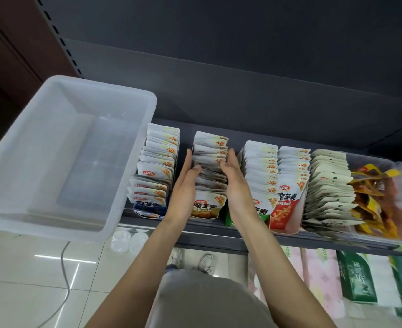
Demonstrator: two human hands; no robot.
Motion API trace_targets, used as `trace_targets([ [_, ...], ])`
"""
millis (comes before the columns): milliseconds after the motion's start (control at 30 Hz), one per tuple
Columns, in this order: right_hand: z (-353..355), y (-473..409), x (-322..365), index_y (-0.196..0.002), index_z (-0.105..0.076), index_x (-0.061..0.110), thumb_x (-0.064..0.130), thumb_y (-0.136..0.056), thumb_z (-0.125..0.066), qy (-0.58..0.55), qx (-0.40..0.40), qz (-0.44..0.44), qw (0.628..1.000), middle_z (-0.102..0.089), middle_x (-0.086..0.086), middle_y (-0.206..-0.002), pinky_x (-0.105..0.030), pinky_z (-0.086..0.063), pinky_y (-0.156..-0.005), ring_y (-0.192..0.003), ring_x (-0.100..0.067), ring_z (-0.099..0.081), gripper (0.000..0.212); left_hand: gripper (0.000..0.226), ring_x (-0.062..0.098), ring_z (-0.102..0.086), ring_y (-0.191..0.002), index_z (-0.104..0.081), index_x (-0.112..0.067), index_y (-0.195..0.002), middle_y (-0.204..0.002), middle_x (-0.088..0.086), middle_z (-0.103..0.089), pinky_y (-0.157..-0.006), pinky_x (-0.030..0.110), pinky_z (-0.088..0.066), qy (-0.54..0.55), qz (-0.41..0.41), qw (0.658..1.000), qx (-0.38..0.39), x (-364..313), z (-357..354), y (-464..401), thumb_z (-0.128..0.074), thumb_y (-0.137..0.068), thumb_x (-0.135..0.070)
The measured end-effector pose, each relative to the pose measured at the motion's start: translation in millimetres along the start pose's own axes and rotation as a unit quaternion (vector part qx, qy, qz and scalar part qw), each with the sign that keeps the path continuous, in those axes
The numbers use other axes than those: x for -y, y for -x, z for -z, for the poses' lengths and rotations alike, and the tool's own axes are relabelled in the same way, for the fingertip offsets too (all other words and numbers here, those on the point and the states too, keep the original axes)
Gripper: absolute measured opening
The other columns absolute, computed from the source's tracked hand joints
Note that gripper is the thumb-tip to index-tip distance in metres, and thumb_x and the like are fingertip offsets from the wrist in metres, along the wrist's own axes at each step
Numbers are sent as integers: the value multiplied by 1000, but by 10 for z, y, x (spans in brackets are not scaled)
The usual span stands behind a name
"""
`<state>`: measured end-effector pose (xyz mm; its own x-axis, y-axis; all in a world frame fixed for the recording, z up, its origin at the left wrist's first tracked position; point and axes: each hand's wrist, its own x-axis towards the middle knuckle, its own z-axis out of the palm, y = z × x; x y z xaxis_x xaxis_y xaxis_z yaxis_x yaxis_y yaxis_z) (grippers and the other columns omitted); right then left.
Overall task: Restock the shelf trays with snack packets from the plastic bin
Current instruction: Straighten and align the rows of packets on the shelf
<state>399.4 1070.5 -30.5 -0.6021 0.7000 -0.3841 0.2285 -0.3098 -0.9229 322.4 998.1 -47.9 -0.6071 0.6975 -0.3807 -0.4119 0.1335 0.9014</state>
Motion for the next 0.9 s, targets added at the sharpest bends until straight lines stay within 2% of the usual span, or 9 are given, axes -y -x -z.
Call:
trace_targets([
  [67, -19, 39, -95, -150, -12, 37, 27, -101, -36, -16, 33, 18, 999, -30, 17, -150, -26, -32, -109, -134, -1, -33, 55, 47, -1, -52, -116, -26, -41, -143, -118, -29, -52, -105, 36, -40, 15, 6, 1000, 6, 11, 2, 17, -34, -101, -23],
  [167, -8, 81, -130, -150, -9, 37, 23, -100, -36, 20, 39, 22, 999, -36, 23, -138, -13, -41, -94, -120, 9, -42, 58, 47, -7, -55, -107, -26, -36, -145, -115, -29, -53, -96, 26, -44, 63, -14, 997, 30, -70, 39, 127, -32, -101, -20],
  [233, -80, 213, 61, -150, -5, 35, 25, -100, -38, 16, 53, 27, 998, -30, 23, -143, -19, -33, -106, -131, 3, -35, 61, 46, -6, -50, -114, -23, -38, -145, -121, -28, -51, -100, 25, -42, 37, -8, 999, 31, 31, -29, -24, -30, -101, -25],
  [333, -126, 301, 230, -150, 0, 21, 15, -105, -23, 15, 40, 34, 999, -16, 11, -151, -24, -13, -115, -146, -15, -11, 51, 57, 6, -23, -140, -12, -54, -141, -143, -31, -32, -113, 49, -20, -26, -20, 998, 63, 643, 225, -308, -27, -89, -71],
  [367, -116, 280, 231, -150, 1, 20, 17, -105, -24, 15, 27, 31, 999, -12, 8, -154, -22, -12, -114, -146, -16, -8, 51, 61, 9, -20, -142, -11, -54, -142, -146, -30, -28, -112, 46, -18, -36, -26, 996, 75, 698, 221, -298, -29, -86, -74],
  [467, -25, 192, 47, -151, 6, 27, 33, -102, -35, 150, -2, 100, 984, 2, 13, -158, -21, -10, -117, -143, 0, 1, 64, 62, 7, -34, -135, -19, -40, -146, -148, -16, -34, -112, 35, -28, 2, 3, 999, 33, 64, -29, -21, -41, -89, -47],
  [567, 68, 175, -148, -149, 13, 26, 39, -100, -35, 361, -3, 173, 917, 21, 12, -155, -20, 7, -116, -141, 0, 19, 70, 59, 0, -39, -130, -20, -33, -148, -137, -21, -42, -111, 30, -30, 36, -42, 998, 38, 99, 44, 20, -41, -94, -38],
  [700, 126, 27, -127, -147, 11, 13, 51, -97, -16, 627, 0, 273, 729, 20, -8, -155, -30, 14, -114, -143, -20, 21, 68, 63, -8, -44, -122, -19, -27, -149, -142, -15, -41, -103, 20, -37, 9, -36, 997, 61, 184, 89, 19, -43, -93, -43],
  [900, 163, -456, 27, -149, 5, 9, 59, -91, -3, 694, 27, 269, 667, 8, -17, -157, -40, 4, -119, -145, -29, 12, 77, 71, 0, -19, -139, -15, -42, -146, -155, -17, -19, -117, 37, -16, -85, -47, 993, 63, 250, 68, 1, -35, -83, -66],
])
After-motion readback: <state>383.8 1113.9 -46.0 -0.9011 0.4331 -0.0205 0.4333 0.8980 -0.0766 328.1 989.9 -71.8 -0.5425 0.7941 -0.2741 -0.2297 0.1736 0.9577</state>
